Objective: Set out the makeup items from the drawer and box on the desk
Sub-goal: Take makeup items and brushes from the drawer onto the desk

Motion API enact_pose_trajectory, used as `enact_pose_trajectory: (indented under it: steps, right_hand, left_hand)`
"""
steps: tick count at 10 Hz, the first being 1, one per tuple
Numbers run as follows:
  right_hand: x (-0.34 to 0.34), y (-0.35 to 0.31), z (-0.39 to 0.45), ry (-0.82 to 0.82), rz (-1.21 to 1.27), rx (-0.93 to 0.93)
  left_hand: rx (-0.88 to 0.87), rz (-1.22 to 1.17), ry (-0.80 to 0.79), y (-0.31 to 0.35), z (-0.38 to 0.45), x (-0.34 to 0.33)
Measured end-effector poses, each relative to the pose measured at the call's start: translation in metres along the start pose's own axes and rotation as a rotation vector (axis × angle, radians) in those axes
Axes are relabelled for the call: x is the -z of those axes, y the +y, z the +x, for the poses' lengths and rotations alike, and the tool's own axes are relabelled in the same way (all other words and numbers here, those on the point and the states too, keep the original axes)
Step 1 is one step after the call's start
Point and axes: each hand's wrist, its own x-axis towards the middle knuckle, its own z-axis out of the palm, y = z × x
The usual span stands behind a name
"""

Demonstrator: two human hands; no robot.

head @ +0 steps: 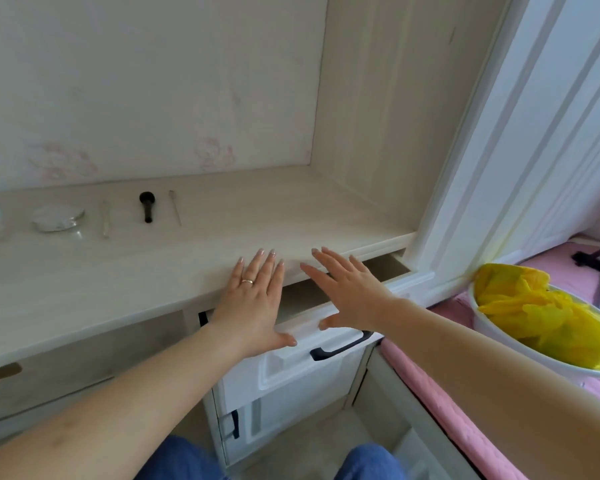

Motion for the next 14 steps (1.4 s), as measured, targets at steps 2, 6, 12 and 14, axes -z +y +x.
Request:
enact_pose_trajectory:
  steps: [2, 6, 12, 14]
  right_hand:
    - [0.0, 0.003, 0.034, 0.016, -0.015, 0.016]
    - [-0.028, 0.011, 0.061, 0.23, 0.152, -0.022]
    - [-0.046, 0.004, 0.065, 0.396, 0.11, -0.108]
    - [-0.019, 0.007, 0.062, 0.274, 0.244, -0.069]
  left_hand:
    - [0.027, 0.03, 0.013, -0.019, 0.021, 0.002]
    - [0.06, -0.082, 0.007, -0.035, 0.045, -0.008]
    - [0.062, -0.072, 0.064, -0.035, 0.046, -0.013]
    - [0.064, -0.255, -0.027, -0.037, 0.042, 0.003]
